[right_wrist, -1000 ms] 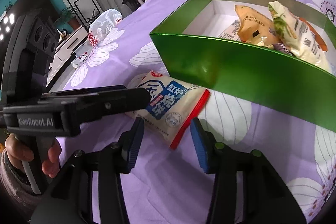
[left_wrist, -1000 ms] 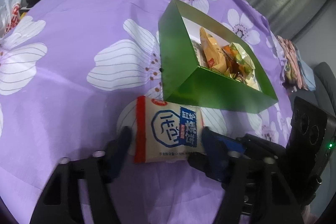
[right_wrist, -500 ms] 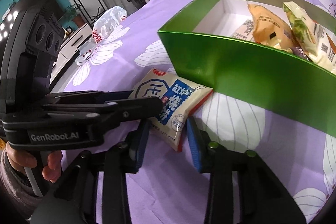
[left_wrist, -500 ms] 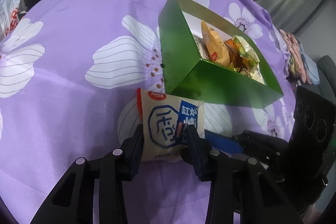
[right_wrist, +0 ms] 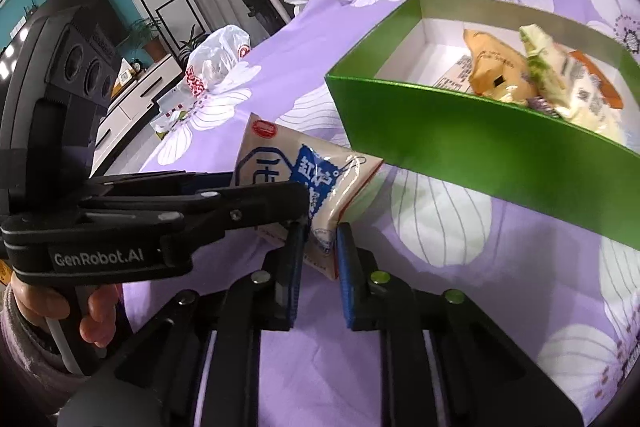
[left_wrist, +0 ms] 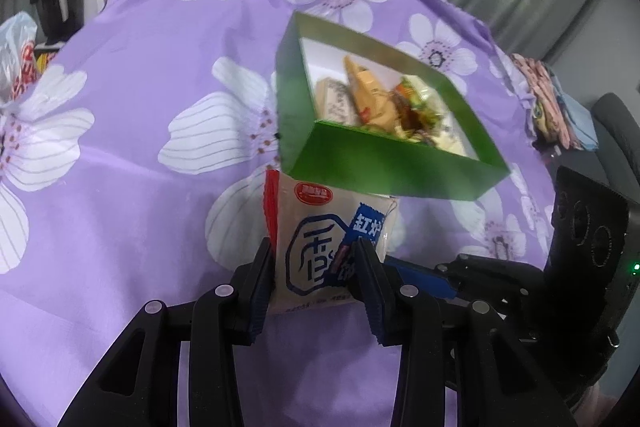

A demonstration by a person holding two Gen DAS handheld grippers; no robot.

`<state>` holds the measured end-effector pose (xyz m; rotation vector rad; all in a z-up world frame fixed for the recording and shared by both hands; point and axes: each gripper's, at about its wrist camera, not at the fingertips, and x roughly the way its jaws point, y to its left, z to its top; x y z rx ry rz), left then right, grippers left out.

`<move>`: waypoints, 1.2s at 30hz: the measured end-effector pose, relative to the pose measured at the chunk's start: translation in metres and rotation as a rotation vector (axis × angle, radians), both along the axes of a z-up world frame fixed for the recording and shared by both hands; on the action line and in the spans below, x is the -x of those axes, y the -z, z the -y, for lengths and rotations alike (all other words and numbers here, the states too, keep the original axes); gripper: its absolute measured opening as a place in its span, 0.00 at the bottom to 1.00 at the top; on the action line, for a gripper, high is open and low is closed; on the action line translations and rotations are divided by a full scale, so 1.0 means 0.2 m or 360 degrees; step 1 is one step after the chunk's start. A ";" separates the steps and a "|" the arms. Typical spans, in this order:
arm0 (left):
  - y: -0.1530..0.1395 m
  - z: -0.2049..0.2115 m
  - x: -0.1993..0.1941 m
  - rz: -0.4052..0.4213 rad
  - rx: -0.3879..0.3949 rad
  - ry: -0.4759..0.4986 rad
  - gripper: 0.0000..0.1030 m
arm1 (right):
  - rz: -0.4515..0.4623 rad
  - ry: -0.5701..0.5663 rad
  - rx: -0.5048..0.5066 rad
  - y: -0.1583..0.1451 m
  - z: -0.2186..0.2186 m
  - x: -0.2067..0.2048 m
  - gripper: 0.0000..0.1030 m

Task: Organize snacks
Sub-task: 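Carry the white-red-blue packet with the left tool over the green box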

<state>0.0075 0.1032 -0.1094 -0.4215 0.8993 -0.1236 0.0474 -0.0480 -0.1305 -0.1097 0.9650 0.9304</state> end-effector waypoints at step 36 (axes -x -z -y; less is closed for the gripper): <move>-0.46 0.23 -0.41 0.0319 -0.0079 0.0222 0.39 | 0.0362 0.0264 -0.0198 -0.45 0.30 -0.26 0.16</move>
